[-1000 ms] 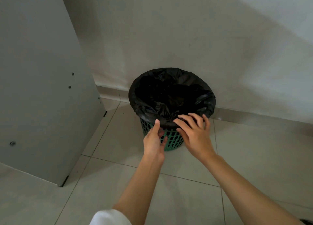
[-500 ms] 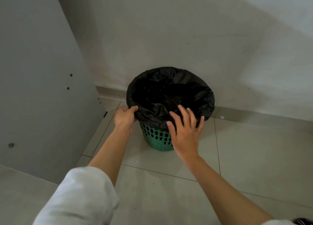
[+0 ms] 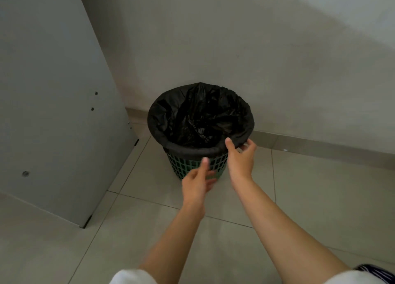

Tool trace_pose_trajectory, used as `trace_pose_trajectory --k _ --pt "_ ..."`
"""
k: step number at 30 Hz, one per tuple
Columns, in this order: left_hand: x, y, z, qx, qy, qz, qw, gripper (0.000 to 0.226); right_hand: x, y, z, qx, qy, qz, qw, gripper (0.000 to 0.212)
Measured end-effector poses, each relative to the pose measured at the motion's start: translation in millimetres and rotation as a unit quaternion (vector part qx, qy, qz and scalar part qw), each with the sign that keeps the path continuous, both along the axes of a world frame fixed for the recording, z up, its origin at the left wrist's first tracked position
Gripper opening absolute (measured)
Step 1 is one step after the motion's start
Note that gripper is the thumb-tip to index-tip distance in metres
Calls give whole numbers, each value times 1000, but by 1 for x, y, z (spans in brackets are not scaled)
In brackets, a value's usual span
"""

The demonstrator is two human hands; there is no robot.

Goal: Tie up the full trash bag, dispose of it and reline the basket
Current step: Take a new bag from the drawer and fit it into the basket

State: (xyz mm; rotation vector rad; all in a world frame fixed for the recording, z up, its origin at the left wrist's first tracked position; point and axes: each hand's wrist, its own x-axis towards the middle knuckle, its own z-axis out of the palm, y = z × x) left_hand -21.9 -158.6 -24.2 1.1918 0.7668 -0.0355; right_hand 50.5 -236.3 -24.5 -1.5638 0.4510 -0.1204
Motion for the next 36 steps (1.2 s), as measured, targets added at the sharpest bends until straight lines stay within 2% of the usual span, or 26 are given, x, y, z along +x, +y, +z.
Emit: trace_pose_trajectory --k 2,4,6,9,13,15,17,18,20,23,26,31,33,36 --pt "-1 17 -9 18 5 133 991 41 5 1 -1 9 13 13 1000 60" --pt "7 37 -11 20 -8 204 979 47 11 2 -1 -8 17 19 1000 59" --pt "19 54 -8 33 -40 207 977 55 19 -1 -1 -43 13 22 999 54" --pt "36 72 -2 40 -91 152 983 61 32 -14 2 -89 9 24 996 42" --pt "43 66 -2 125 -80 106 983 22 38 -22 0 -185 -46 26 981 52" --pt "39 52 -2 92 -86 129 984 13 25 -17 1 -299 -147 36 942 47" --pt "33 42 -5 49 -77 162 983 23 12 -11 -3 -397 -265 101 873 37" --pt "31 39 -8 24 -64 173 982 26 9 -9 -6 -422 -295 147 845 37" --pt "26 36 -19 -39 -34 167 985 32 5 -10 -13 -441 -303 218 816 42" --pt "23 31 -29 -125 -38 120 984 33 6 -17 -17 -463 -298 246 798 48" --pt "26 26 -29 -180 -52 130 974 22 6 -19 -15 -484 -288 261 784 52" --pt "33 15 -27 -254 -36 199 946 33 5 -18 -12 -480 -271 268 791 56" --pt "34 7 -22 -292 -31 194 936 30 7 -18 -11 -479 -266 271 792 57" --pt "34 4 -21 -284 -10 169 944 21 7 -18 -11 -482 -260 275 790 59"
